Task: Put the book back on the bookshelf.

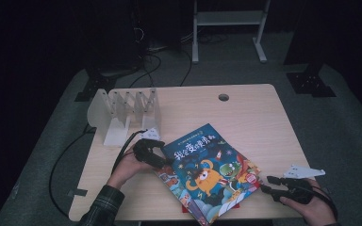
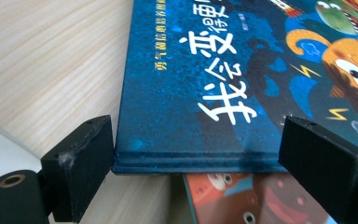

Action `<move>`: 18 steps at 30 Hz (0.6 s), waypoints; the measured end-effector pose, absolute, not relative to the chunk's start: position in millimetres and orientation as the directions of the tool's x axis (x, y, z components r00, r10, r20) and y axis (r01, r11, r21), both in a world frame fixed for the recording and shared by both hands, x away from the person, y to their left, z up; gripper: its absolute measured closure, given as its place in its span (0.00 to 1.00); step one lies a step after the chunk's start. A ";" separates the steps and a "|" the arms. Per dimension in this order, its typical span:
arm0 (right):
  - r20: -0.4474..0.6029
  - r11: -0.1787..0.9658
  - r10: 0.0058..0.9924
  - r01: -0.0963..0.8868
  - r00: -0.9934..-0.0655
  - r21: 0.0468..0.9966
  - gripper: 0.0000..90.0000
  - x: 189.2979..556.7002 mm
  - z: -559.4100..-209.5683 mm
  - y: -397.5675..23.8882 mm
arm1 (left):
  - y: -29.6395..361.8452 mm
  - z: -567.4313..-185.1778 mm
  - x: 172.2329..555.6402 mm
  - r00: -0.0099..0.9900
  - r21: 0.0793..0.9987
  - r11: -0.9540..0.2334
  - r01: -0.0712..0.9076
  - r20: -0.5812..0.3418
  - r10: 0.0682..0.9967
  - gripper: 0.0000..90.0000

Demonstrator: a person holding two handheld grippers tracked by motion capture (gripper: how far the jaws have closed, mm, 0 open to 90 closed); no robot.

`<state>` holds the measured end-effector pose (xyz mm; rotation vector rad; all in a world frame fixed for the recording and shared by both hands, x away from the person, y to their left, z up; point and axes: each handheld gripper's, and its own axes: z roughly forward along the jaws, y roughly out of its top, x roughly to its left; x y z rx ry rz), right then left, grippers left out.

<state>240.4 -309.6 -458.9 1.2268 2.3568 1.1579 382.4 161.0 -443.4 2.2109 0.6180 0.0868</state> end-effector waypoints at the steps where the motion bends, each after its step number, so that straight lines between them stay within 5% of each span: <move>1: 0.137 0.332 0.774 0.582 -0.618 0.742 0.58 240.4 -458.9 -309.6 | 161.2 -444.0 381.8 0.877 0.734 -0.546 0.405 -0.144 0.458 0.11; 18: 0.150 0.326 0.759 0.570 -0.633 0.754 0.62 267.2 -456.2 -310.7 | 166.2 -443.5 360.8 0.886 0.710 -0.576 0.404 -0.149 0.439 0.11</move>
